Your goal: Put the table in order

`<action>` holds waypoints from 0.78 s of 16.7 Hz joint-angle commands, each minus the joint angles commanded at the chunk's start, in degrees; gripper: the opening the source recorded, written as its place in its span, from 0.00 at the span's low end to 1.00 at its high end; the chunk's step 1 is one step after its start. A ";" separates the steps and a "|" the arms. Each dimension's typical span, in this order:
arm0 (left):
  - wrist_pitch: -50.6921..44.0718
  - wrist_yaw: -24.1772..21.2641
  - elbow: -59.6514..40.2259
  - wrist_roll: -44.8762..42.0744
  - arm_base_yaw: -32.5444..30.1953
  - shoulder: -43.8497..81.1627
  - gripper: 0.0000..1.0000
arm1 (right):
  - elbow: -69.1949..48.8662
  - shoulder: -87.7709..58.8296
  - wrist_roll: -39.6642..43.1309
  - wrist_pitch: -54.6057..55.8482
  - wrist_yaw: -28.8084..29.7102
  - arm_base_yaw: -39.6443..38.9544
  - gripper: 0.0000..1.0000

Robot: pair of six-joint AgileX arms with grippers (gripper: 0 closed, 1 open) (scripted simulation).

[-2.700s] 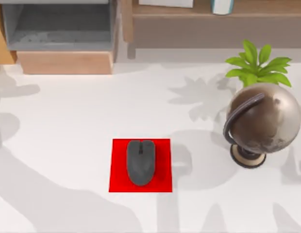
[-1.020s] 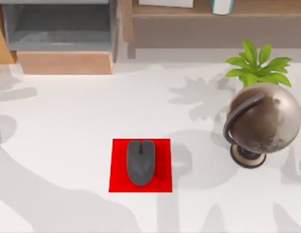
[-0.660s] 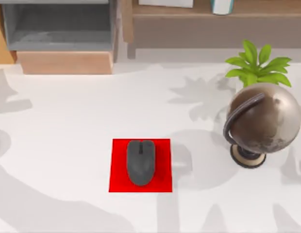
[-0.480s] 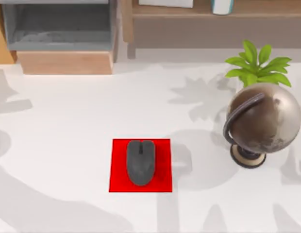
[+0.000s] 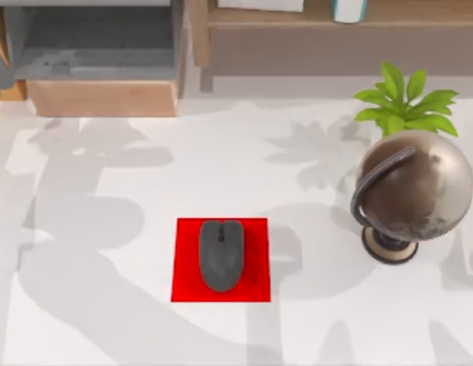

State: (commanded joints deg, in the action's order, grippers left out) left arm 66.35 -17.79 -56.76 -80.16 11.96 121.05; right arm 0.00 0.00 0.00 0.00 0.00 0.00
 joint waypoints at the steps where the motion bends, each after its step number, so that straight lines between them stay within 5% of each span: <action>1: -0.51 2.22 0.78 2.68 -3.68 -1.86 1.00 | 0.00 0.00 0.00 0.00 0.00 0.00 1.00; 7: -7.55 18.08 1.09 22.93 -30.26 -7.52 1.00 | 0.00 0.00 0.00 0.00 0.00 0.00 1.00; 13: -18.55 35.95 -14.82 45.86 -51.48 -2.66 1.00 | 0.00 0.00 0.00 0.00 0.00 0.00 1.00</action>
State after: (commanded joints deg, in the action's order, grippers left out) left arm 47.80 18.16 -71.58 -34.31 -39.52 118.39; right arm 0.00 0.00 0.00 0.00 0.00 0.00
